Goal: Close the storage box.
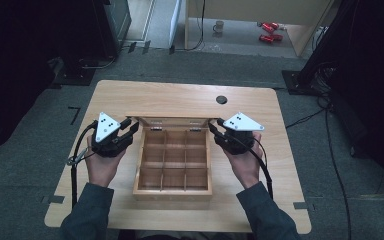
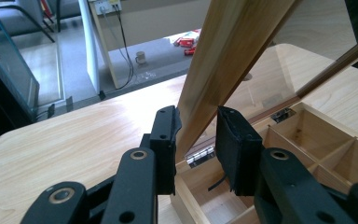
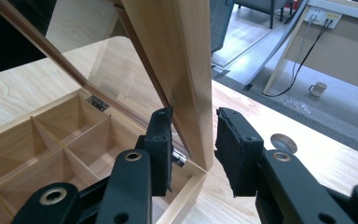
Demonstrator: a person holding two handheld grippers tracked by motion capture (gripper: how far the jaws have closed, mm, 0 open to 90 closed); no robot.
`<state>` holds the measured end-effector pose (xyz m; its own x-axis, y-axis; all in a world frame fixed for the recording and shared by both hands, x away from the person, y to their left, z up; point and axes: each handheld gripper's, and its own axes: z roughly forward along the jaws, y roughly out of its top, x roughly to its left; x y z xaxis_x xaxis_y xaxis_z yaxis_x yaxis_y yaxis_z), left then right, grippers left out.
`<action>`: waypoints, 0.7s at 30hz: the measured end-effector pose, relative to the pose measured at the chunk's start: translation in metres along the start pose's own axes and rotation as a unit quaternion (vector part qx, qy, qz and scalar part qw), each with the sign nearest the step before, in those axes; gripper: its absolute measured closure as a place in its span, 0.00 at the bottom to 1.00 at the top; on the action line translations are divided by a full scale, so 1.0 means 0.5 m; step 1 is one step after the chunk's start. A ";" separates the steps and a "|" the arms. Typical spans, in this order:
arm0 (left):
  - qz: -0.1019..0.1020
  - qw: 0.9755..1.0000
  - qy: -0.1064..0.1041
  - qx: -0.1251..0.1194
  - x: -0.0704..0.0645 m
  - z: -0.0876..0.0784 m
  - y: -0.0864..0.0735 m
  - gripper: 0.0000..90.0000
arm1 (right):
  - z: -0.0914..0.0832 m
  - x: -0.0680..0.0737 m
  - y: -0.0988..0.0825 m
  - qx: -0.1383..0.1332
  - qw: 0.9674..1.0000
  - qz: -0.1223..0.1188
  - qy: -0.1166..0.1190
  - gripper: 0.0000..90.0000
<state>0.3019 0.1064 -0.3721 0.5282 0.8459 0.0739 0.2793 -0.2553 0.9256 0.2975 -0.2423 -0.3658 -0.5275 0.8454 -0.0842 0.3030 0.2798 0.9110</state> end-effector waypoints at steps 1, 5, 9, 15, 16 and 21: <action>-0.001 1.000 -0.001 0.000 -0.001 -0.001 -0.001 0.77 | -0.001 0.001 -0.001 0.000 1.000 0.001 0.001 0.74; -0.003 1.000 -0.006 0.000 -0.007 -0.005 -0.010 0.77 | -0.009 0.007 -0.009 0.000 1.000 0.000 0.004 0.74; -0.005 1.000 -0.009 0.000 -0.008 -0.009 -0.015 0.78 | -0.013 0.010 -0.014 -0.001 1.000 0.001 0.005 0.74; -0.007 1.000 -0.012 0.002 -0.012 -0.014 -0.023 0.78 | -0.019 0.016 -0.023 -0.001 1.000 0.000 0.010 0.75; -0.007 1.000 -0.011 0.002 -0.013 -0.015 -0.025 0.78 | -0.020 0.017 -0.024 -0.001 1.000 0.002 0.009 0.75; -0.005 1.000 -0.012 0.004 -0.016 -0.019 -0.030 0.78 | -0.024 0.021 -0.030 0.001 1.000 0.004 0.011 0.75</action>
<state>0.2859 0.1078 -0.3831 0.5438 0.8374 0.0555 0.2906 -0.2500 0.9236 0.2780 -0.2430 -0.3757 -0.5423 0.8374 -0.0682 0.3080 0.2736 0.9112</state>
